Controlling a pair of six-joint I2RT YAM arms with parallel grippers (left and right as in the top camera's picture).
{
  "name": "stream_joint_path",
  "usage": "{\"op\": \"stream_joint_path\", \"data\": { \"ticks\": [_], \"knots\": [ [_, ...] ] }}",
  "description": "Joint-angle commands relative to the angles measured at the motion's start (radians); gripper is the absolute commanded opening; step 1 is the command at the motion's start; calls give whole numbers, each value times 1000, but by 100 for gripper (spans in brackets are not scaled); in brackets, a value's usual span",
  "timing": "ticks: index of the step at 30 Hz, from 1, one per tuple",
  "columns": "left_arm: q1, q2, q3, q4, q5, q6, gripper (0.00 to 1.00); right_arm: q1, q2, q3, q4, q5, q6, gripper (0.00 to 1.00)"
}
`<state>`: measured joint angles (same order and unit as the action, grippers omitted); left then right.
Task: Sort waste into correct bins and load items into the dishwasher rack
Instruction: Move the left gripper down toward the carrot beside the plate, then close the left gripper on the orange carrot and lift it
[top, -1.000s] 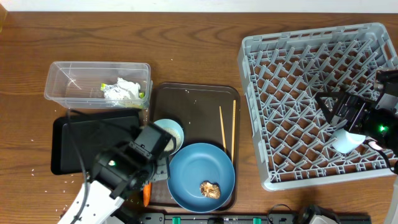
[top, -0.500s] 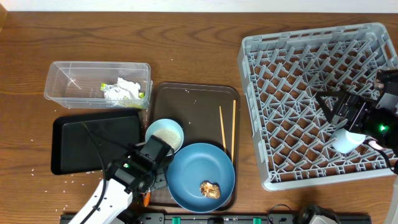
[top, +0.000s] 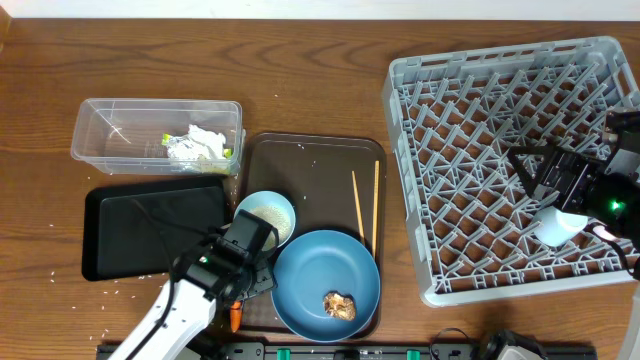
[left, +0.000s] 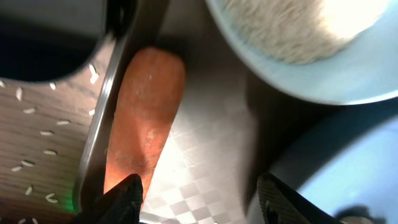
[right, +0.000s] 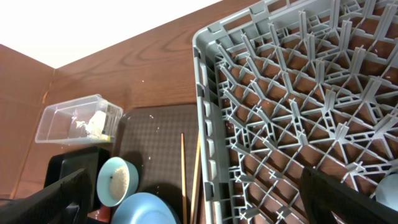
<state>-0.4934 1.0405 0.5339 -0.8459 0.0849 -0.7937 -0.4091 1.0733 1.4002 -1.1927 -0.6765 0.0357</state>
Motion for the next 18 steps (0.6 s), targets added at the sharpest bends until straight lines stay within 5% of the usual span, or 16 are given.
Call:
{"op": "stream_joint_path", "data": {
  "ticks": [1,18],
  "knots": [
    [5,40,-19,4,20,-24,61,16,0,5,0,-1,-14,99],
    [5,16,32,-109,-45,-75,56,16,0,5,29,-1,-14,99]
  ]
}}
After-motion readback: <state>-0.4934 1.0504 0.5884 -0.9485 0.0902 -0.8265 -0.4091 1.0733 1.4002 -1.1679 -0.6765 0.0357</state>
